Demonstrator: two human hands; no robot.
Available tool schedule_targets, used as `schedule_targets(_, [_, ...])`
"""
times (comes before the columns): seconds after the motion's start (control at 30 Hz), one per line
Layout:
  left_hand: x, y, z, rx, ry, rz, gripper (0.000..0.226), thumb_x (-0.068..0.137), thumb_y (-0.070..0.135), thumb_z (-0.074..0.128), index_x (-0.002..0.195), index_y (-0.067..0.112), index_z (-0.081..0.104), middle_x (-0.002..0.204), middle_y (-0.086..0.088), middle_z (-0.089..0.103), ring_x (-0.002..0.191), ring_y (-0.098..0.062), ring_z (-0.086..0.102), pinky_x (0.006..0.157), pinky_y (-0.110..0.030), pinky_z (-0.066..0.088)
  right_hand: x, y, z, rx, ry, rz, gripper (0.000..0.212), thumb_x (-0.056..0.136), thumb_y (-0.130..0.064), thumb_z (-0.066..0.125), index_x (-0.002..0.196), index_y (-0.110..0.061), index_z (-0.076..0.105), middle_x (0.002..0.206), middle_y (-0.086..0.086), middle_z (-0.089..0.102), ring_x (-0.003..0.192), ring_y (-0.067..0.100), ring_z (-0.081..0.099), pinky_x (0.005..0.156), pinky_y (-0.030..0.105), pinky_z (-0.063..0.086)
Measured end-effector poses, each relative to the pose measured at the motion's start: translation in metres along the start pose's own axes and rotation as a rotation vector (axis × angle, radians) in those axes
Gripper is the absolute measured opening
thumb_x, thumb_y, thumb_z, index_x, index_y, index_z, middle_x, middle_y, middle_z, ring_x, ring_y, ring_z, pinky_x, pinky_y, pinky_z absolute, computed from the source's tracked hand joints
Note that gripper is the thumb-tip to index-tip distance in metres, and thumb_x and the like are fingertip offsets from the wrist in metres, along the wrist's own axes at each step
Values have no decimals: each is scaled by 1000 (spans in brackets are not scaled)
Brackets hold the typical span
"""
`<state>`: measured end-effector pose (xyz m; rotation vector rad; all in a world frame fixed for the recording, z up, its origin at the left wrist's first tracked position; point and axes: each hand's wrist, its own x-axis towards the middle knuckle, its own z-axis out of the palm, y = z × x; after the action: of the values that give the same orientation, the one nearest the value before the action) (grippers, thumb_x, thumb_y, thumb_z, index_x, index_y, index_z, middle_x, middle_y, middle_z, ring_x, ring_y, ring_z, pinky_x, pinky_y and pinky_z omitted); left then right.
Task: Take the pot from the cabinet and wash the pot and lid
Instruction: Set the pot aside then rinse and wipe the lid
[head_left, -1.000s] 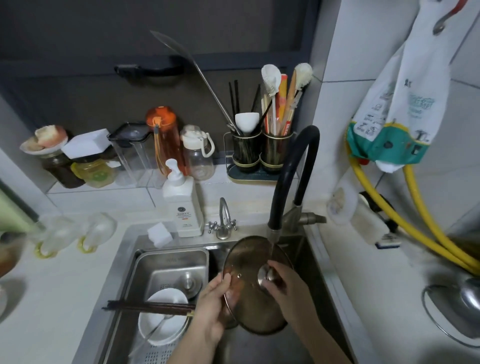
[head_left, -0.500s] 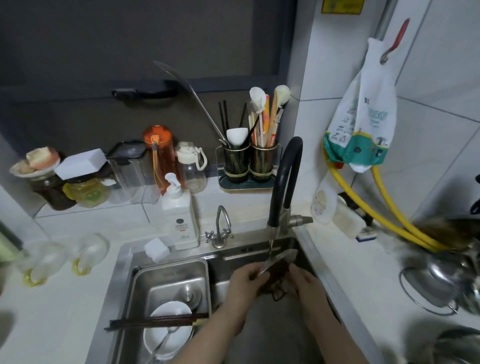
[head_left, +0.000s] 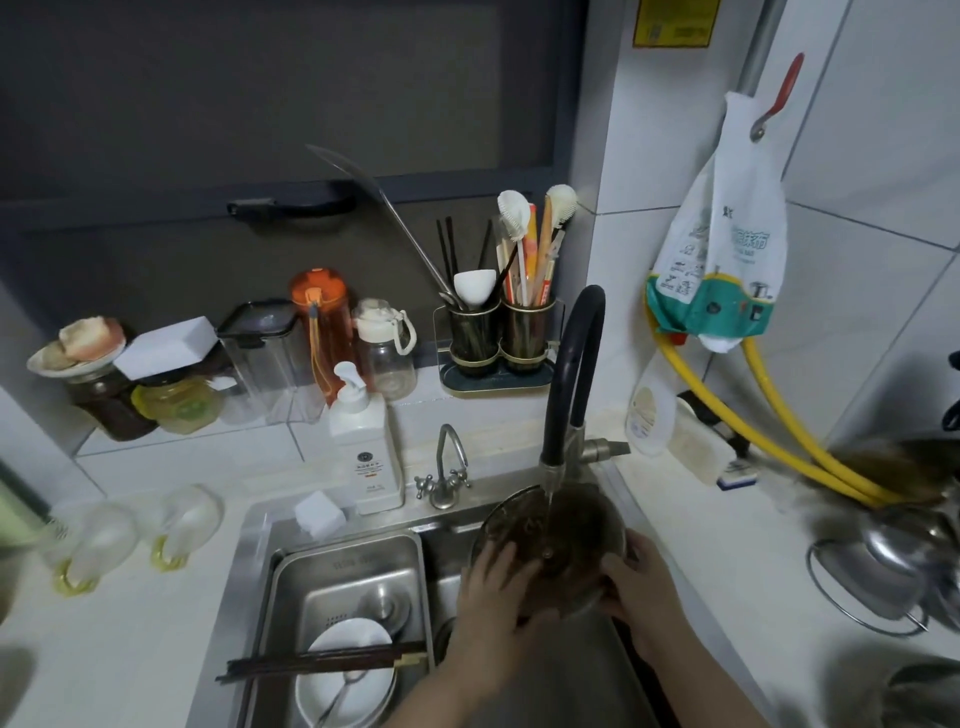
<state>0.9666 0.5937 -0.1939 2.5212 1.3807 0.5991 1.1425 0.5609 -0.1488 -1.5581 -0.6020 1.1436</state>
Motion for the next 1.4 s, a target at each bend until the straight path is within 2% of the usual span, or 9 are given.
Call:
schedule_targets(0.07, [3,5,-1,-246,-135,-254,93,68,69,40,149,26,23,158,0,10,147,-22,8,119,-36,14,-5,-6,-1,23,12,-64,41,82,-2,60,119,-17,49,109,13,63,100,33,63,82,56,55])
schedule_targets(0.13, [11,2,7,-517,-221,-466,105,67,65,46,152,18,7,157,-3,-1,148,-23,-3,120,-35,5,-6,-11,-6,16,1,-117,40,83,2,58,111,-26,50,109,13,62,101,34,62,84,58,54])
schedule_targets(0.23, [22,-11,22,-727,-132,-528,82,73,27,63,144,13,26,150,-7,35,141,-27,31,117,-36,29,-9,-18,-15,39,-20,-163,38,86,6,54,107,-26,48,96,10,66,86,28,66,78,52,56])
schedule_targets(0.33, [29,-13,14,-681,-67,-491,53,73,17,57,125,11,49,114,0,65,111,-17,60,86,-6,42,-11,-19,-23,71,-45,-139,43,88,6,52,119,-23,44,90,8,68,77,22,68,62,36,61])
schedule_targets(0.53, [34,-14,-6,-444,-73,-606,26,88,30,61,110,16,62,104,-4,71,101,-22,64,74,-23,43,-8,-2,-43,150,-89,-47,46,90,4,48,125,-25,51,105,9,68,96,31,67,66,40,61])
schedule_targets(0.77, [47,-15,-26,-114,-76,-655,34,92,46,44,96,17,63,98,-6,71,96,-28,65,76,-32,49,-2,18,-49,203,-185,-2,50,87,6,48,126,-25,56,111,5,71,107,29,64,92,59,49])
schedule_targets(0.97, [74,-14,-43,-213,-84,-505,26,94,36,50,104,14,60,99,-8,71,93,-28,66,78,-32,50,2,16,-45,125,-313,-32,45,89,2,45,117,-28,63,110,4,71,103,25,66,75,38,56])
schedule_targets(1.3, [58,-18,-69,-487,-87,-655,10,92,28,55,93,18,54,95,-15,67,90,-34,66,80,-37,52,37,22,-12,-260,-242,-156,35,87,-5,55,110,-29,65,103,-3,70,104,18,63,97,37,48])
schedule_targets(1.4, [50,-11,-81,-669,-145,-772,6,91,13,54,86,13,58,82,-18,66,53,-25,67,45,-33,56,51,31,3,-463,-219,-177,24,92,-11,50,108,-18,66,97,-3,67,98,15,60,92,28,45])
